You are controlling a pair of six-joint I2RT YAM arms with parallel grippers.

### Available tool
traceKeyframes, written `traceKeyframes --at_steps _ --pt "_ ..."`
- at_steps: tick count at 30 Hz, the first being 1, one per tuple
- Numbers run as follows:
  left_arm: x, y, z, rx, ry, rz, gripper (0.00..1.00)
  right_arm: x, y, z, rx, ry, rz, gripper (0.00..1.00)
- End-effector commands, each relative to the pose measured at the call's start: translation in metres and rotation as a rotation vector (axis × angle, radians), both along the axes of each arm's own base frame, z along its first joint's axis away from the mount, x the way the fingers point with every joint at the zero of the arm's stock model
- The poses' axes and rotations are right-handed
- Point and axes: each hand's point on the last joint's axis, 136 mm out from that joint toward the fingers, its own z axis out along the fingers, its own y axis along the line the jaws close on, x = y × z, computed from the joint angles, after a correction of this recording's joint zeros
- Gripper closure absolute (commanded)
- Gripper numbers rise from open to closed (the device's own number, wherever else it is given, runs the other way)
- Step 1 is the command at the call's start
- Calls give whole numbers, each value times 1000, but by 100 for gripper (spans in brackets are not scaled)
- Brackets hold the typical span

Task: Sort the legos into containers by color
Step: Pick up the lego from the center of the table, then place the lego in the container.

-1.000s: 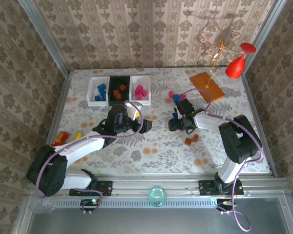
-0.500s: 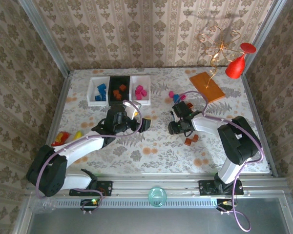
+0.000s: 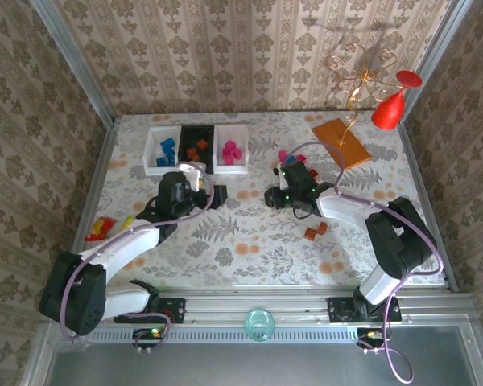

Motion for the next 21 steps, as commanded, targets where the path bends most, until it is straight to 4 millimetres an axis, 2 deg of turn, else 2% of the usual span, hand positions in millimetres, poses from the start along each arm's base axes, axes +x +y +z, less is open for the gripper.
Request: traceKeyframes --at_steps 1,3,9,14,17,21 --pt "1 5 11 -91 -8 13 7 38 41 51 194 -129 -2 65" --pt "0 6 16 -95 -31 2 7 59 53 60 215 -159 -19 64" --pt "-2 8 20 -79 -53 -2 7 119 80 62 197 -186 -60 62" --pt "-3 8 21 -70 -56 -3 7 167 84 60 113 -225 -118 58" --pt "-3 7 21 -71 -56 -5 7 192 78 62 40 -254 -153 54" --pt "-4 5 22 -75 -55 -17 7 208 72 80 -27 -295 -160 47"
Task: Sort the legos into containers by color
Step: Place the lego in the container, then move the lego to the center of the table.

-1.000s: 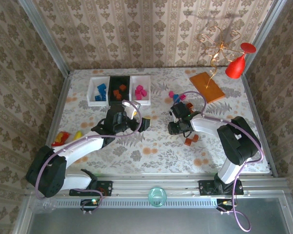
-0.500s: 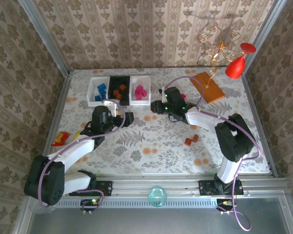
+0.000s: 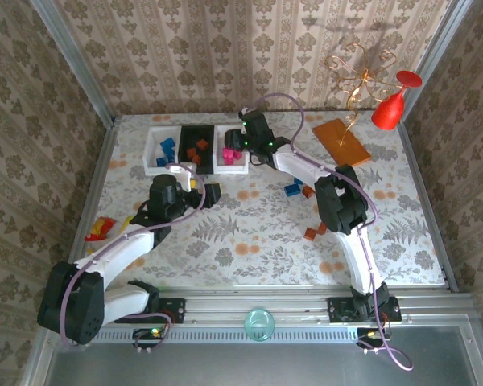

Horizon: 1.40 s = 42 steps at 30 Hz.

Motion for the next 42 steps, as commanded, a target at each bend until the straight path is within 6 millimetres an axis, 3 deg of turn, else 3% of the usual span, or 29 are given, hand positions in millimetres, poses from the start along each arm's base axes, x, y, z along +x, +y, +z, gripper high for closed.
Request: traceKeyframes --at_steps 1,4,9,15,19,21,26,42 --pt "-2 -6 11 -16 -29 -28 7 9 -19 17 -107 -21 -42 45" --pt "-3 -10 12 -17 -34 -44 7 -3 -24 38 -109 -44 -21 38" --pt "-6 -20 15 -29 -49 -96 7 -56 -47 43 -103 -38 14 30" --pt "-29 -68 19 -25 -78 -299 7 -151 -120 -5 -265 94 -34 22" --pt "-43 -96 18 -15 -77 -412 8 -193 -163 -36 -394 197 -82 20" --pt "-47 -104 17 -6 -75 -439 8 -205 -169 -51 -409 239 -75 19" --pt "-47 -106 12 14 -74 -431 8 -205 -155 -80 -371 306 -23 19" --pt "-44 -101 11 37 -83 -409 8 -154 -173 -118 -427 338 -127 17"
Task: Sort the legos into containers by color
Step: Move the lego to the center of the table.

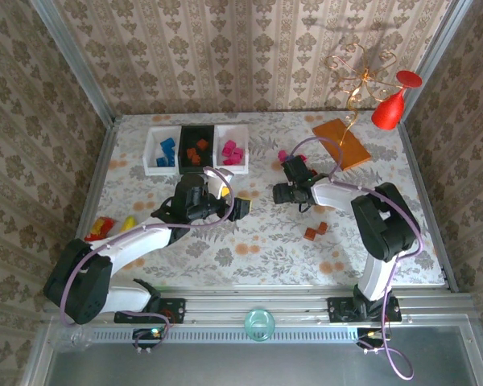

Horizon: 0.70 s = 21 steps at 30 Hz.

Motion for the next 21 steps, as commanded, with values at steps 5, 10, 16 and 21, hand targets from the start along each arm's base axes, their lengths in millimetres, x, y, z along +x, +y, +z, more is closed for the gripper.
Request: traceKeyframes --at_steps 5,10,16,21 --pt "3 0 11 7 -48 4 8 21 -3 -3 -35 -14 -9 17" --pt "14 11 3 56 -38 89 8 14 28 -7 97 19 94 18" --pt "31 36 -9 77 9 218 8 -17 94 20 282 3 297 20" --pt "38 42 -21 83 48 264 8 -32 97 42 326 -50 310 20"
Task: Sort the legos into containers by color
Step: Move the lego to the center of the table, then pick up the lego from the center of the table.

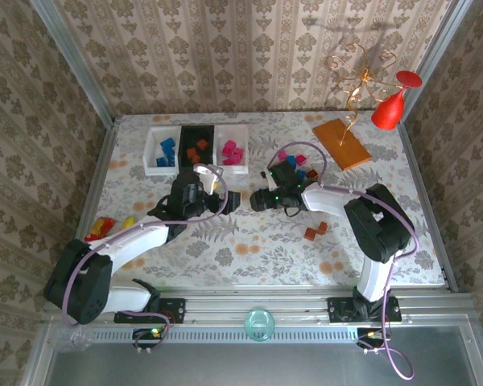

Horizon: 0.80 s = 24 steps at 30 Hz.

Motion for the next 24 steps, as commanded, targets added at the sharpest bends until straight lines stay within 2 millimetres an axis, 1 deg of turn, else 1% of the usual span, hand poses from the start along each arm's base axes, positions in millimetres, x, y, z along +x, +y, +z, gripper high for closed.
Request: traceKeyframes --at_steps 1,3,5,7,9,11,15,18,20,24 --pt "6 0 -9 10 39 45 8 1 -10 27 62 -51 -35 20" --pt "8 -7 -23 49 73 58 9 1 -34 32 72 -41 -132 19" --pt "9 -22 -35 87 106 50 9 -2 -53 39 97 -54 -202 19" --pt "9 -38 -49 138 142 39 10 -9 -68 50 98 -95 -245 19" --pt "11 -53 -65 199 181 23 9 -18 -84 66 85 -155 -283 18" --pt "14 -65 -76 258 202 1 9 -28 -99 78 70 -205 -326 18" --pt "21 -82 -102 342 253 -54 8 -50 -132 88 41 -281 -412 16" --pt "26 -93 -116 374 285 -84 8 -64 -147 92 48 -319 -447 14" --pt "30 -97 -124 401 296 -90 9 -70 -154 94 55 -331 -461 13" --pt "36 -106 -136 440 311 -120 19 -73 -157 98 75 -338 -467 13"
